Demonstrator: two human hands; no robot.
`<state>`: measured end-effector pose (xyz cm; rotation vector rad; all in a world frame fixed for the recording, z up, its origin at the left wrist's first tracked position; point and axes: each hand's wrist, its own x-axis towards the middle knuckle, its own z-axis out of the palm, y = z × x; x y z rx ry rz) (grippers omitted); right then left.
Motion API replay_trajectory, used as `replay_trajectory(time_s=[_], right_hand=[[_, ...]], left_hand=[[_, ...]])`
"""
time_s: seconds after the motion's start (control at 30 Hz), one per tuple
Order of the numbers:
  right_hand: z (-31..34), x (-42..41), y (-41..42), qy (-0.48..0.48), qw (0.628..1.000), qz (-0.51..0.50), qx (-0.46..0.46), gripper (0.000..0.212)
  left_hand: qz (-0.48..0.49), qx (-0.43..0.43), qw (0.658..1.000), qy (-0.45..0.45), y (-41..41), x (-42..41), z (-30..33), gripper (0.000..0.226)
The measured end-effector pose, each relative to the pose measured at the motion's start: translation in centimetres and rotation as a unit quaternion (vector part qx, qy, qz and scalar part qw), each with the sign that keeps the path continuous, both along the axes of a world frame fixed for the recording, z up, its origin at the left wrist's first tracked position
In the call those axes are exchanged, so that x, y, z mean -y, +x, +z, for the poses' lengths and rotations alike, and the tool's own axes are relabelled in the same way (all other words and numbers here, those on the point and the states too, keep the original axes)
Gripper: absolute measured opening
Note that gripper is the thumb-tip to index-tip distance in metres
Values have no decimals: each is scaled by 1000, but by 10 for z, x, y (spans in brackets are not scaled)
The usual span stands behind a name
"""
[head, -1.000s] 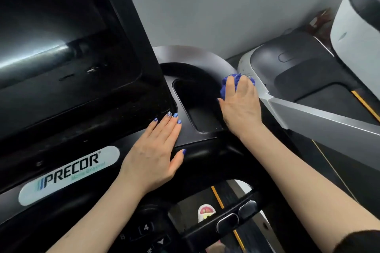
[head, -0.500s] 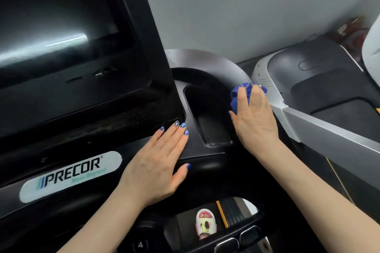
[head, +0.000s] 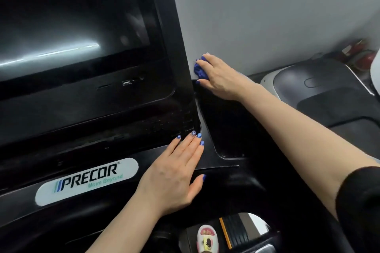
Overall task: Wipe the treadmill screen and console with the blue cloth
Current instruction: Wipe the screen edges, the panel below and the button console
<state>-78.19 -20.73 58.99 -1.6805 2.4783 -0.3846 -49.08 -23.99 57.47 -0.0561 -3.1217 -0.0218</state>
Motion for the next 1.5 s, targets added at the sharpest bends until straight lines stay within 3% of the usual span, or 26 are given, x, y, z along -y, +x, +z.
replay_trajectory(time_s=[0.1,0.27,0.4,0.47,0.57,0.67,0.73,0.9,1.1,1.27,1.37,1.5], right_hand=[[2,-1,-1,6,999,28,23,56],[5,-36,18,17,999,-43,28,48],[27,-71,42,56,985,-155,57,39],[45,-87,68,5,981,-184,65,43],[80,-106,134,-140,967,-197,77,52],[116,-119,222,-258,954,-141,64,62],[140,-125,285,-296,947,-105,62,72],[175,-139,418,-290,946,-27,140,93],[185,-146,519,-262,954,14,144,101],[192,-157,560,-228,945,37,232,110],[202,-161,571,-286,907,2,311,86],[205,-159,572,-381,886,-74,255,41]], left_hand=[[-1,1,1000,4,0,0,0,67],[9,43,999,31,-1,1,7,68],[51,67,989,125,5,-5,29,60],[79,22,975,208,21,-12,44,47],[158,-85,913,367,58,-22,76,35],[246,-172,800,520,104,-27,119,27],[254,-196,742,588,138,-28,147,24],[215,-193,662,691,238,-39,189,35],[188,-188,676,688,350,-54,214,21],[210,-213,661,688,404,-62,218,12],[220,-228,652,689,423,-62,222,12],[211,-245,665,673,433,-61,225,18]])
